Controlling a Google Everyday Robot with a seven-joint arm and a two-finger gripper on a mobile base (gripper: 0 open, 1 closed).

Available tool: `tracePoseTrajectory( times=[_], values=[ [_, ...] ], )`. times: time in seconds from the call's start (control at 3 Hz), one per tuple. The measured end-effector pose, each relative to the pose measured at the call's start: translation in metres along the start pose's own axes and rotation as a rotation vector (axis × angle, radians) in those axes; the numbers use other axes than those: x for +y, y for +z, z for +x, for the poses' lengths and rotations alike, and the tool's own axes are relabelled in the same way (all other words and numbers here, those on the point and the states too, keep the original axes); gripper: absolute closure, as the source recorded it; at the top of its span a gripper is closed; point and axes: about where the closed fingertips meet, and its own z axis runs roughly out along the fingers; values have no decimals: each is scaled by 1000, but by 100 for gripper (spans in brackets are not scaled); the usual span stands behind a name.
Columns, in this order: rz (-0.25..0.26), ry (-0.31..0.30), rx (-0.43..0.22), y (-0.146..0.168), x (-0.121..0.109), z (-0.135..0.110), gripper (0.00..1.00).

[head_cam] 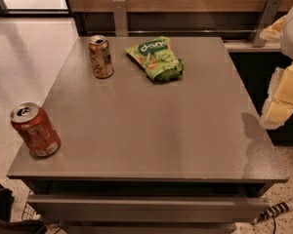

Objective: Move green rice chip bag near coke can

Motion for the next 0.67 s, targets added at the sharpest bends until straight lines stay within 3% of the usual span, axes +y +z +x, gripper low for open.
tracePoseTrajectory(
  times=[0.67],
  values=[
    [19, 19, -13, 1, -9, -1, 0]
  ],
)
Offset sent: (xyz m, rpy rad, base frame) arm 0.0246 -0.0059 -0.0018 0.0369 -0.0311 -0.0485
